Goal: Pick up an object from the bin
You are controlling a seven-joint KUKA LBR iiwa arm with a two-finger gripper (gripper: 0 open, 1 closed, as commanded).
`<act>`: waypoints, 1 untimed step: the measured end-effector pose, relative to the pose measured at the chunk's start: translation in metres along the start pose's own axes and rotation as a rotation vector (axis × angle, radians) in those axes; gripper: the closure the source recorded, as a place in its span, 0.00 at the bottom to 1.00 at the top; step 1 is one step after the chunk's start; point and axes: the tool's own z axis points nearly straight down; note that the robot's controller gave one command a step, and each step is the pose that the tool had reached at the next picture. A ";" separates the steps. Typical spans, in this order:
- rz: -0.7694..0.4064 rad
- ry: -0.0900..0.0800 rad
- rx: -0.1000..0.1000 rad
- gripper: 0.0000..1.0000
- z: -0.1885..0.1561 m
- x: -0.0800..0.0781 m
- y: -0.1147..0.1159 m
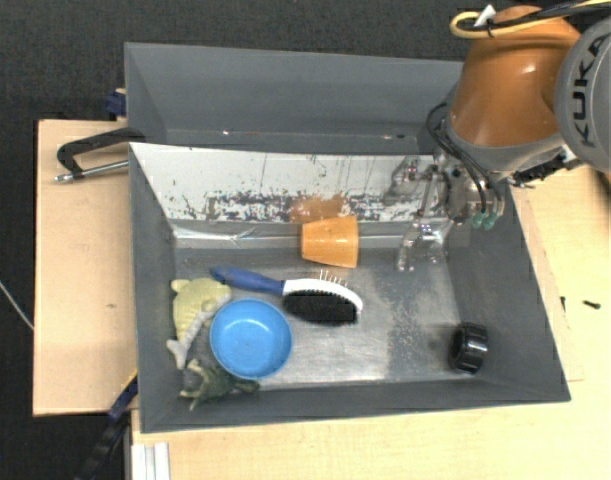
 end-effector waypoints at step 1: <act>-0.150 -0.023 -0.006 0.00 0.083 0.008 0.059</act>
Offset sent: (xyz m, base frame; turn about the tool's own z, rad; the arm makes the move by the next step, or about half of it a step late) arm -0.0220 0.0833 -0.1422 -0.2086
